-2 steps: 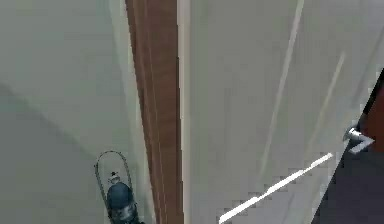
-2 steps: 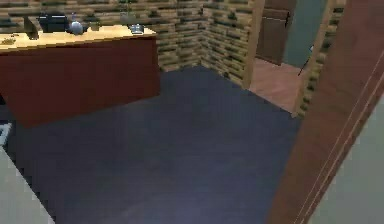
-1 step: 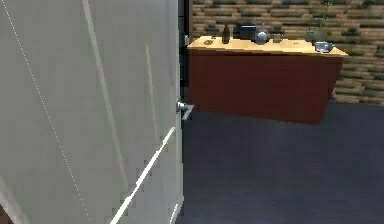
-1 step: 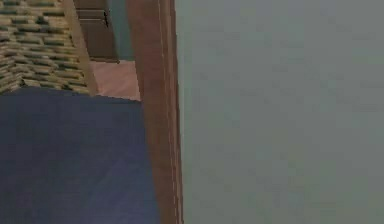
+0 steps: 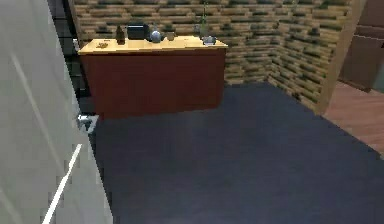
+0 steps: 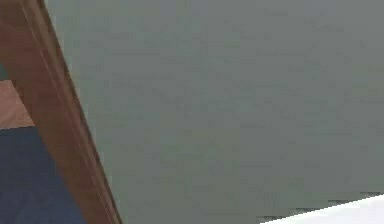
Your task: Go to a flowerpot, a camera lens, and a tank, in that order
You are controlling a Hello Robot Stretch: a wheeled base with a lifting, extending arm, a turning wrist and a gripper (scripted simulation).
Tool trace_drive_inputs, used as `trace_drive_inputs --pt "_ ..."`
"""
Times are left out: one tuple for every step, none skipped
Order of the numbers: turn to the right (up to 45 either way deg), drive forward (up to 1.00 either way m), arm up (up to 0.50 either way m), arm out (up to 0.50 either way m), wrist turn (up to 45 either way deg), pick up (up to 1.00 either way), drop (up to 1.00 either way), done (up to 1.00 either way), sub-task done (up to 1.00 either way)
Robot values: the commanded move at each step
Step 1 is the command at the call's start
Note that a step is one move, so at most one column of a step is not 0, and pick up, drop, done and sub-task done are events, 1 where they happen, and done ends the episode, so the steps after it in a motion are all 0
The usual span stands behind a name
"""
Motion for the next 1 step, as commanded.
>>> trace_drive_inputs --pt "0.0 1.0 0.0 0.0 0.0 0.0 0.0 0.0 0.0"
